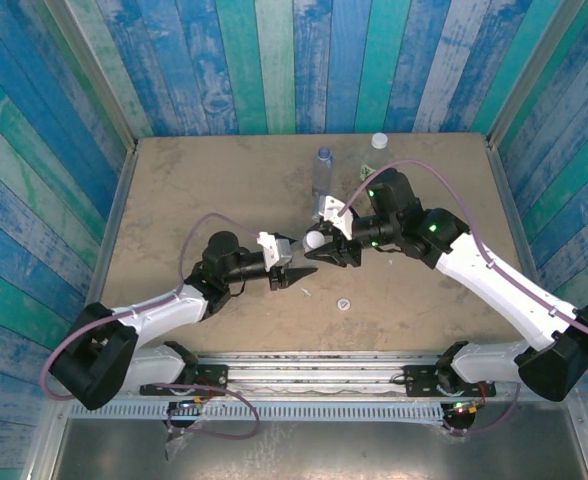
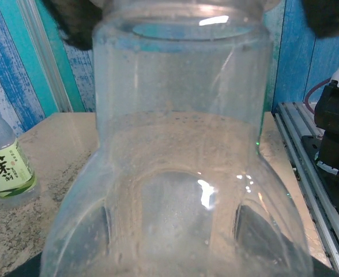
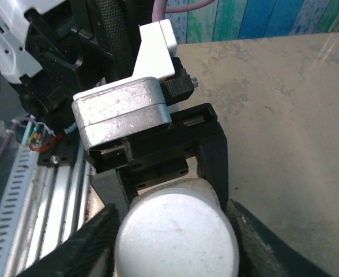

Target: Screw on the bottle caps

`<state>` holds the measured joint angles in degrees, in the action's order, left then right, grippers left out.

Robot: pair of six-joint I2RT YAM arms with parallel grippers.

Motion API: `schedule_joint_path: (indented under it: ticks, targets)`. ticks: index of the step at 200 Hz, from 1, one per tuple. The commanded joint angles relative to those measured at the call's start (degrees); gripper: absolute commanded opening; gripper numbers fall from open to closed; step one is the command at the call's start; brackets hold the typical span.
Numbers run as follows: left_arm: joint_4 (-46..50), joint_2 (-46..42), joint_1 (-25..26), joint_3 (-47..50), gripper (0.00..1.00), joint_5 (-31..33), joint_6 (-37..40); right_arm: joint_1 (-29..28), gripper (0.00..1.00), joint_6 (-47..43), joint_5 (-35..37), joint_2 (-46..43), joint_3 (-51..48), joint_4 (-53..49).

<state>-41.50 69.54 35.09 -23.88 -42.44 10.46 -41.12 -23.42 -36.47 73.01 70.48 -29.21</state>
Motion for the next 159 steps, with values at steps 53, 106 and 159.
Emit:
schedule_joint_path:
  ticks: [53,106,159]
  targets:
    - [3.0,-1.2,-0.2,-1.5,0.54,-5.2,1.6,1.1,0.64,-9.3,-5.7,-3.4,1.3,-6.2]
    - [3.3,-1.6,-0.3,-1.9,0.54,-5.4,1.7,1.9,0.5,-12.5,-7.6,0.0,5.4,-12.4]
    - [4.0,-1.9,-0.2,-2.4,0.54,-5.5,2.0,1.9,0.5,-12.6,-6.4,1.2,6.1,-12.8]
